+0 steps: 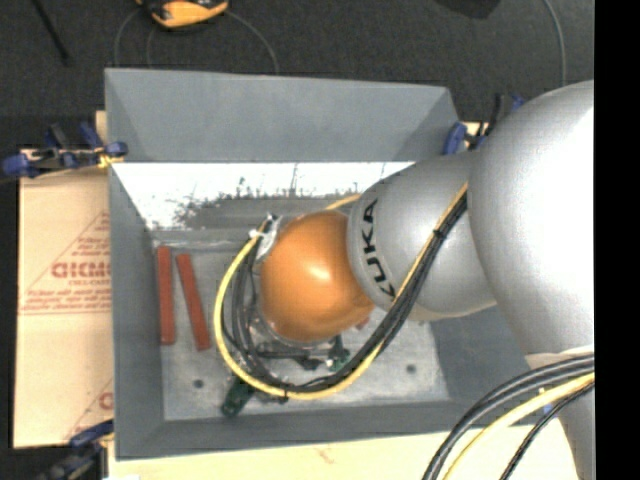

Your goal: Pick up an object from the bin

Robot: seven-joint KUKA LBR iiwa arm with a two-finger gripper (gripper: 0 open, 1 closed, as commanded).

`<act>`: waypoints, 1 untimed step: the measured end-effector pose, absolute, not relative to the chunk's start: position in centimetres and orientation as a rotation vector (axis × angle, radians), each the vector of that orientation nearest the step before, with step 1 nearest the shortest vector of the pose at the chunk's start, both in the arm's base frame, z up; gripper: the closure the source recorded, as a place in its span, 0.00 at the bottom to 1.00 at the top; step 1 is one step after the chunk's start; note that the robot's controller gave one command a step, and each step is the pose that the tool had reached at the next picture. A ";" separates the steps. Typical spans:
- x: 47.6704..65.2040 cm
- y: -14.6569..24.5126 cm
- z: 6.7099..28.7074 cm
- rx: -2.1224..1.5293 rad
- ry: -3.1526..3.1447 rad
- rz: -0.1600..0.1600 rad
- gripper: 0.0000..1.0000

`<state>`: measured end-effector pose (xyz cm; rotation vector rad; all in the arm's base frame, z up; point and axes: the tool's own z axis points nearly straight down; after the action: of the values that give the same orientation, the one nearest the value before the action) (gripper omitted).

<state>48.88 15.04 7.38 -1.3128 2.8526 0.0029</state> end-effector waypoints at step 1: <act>48.9 15.0 7.4 -1.312 2.853 0.003 1.00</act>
Offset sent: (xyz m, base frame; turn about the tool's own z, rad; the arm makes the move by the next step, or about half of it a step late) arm 0.0355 0.0006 0.0766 -0.3002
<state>48.88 15.04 7.38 -1.3121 2.8531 0.0029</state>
